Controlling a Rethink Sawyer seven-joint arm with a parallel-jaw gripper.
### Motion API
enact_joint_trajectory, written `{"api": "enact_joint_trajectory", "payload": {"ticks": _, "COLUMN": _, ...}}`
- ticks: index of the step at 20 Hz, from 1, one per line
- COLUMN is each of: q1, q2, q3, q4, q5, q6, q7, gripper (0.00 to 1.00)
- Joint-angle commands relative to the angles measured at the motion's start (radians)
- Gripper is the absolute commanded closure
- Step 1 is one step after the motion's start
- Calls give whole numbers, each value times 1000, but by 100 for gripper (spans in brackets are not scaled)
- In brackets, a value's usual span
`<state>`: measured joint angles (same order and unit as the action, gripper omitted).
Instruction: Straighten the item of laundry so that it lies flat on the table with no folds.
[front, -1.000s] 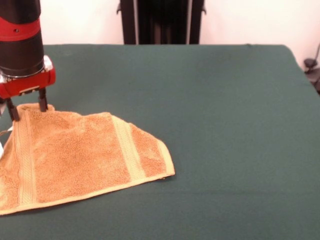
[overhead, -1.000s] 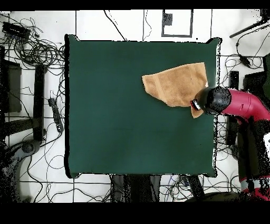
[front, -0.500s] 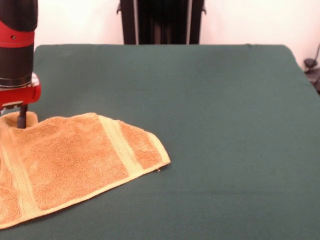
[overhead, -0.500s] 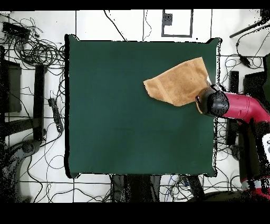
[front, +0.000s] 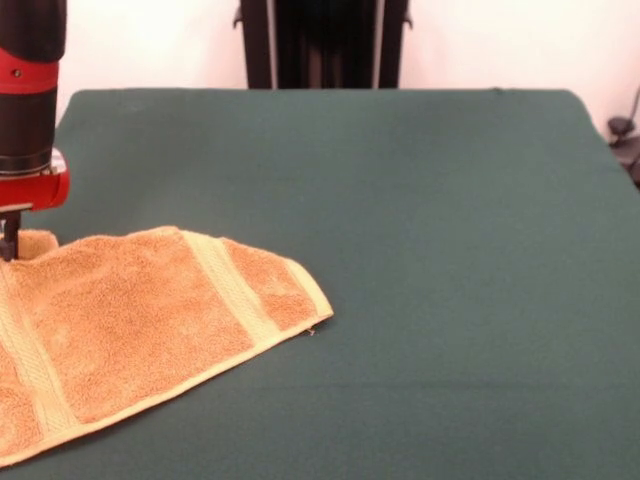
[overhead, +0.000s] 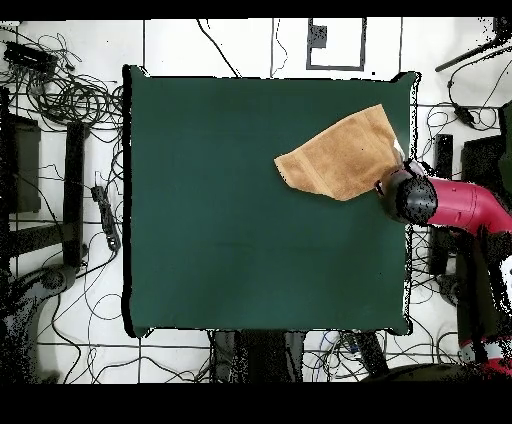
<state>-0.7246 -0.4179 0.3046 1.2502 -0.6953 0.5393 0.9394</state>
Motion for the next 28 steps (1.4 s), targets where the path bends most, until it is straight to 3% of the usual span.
{"api": "enact_joint_trajectory", "payload": {"ticks": 1, "q1": 31, "q2": 69, "q3": 70, "q4": 62, "q5": 23, "q6": 57, "q7": -12, "gripper": 100}}
{"api": "enact_joint_trajectory", "payload": {"ticks": 7, "q1": 27, "q2": 70, "q3": 89, "q4": 64, "q5": 17, "q6": 62, "q7": -58, "gripper": 100}}
{"api": "enact_joint_trajectory", "payload": {"ticks": 17, "q1": 54, "q2": 5, "q3": 13, "q4": 163, "q5": 182, "q6": 288, "q7": 113, "gripper": 100}}
{"api": "enact_joint_trajectory", "payload": {"ticks": 28, "q1": 74, "q2": 16, "q3": -3, "q4": 148, "q5": 228, "q6": 288, "q7": 130, "gripper": 100}}
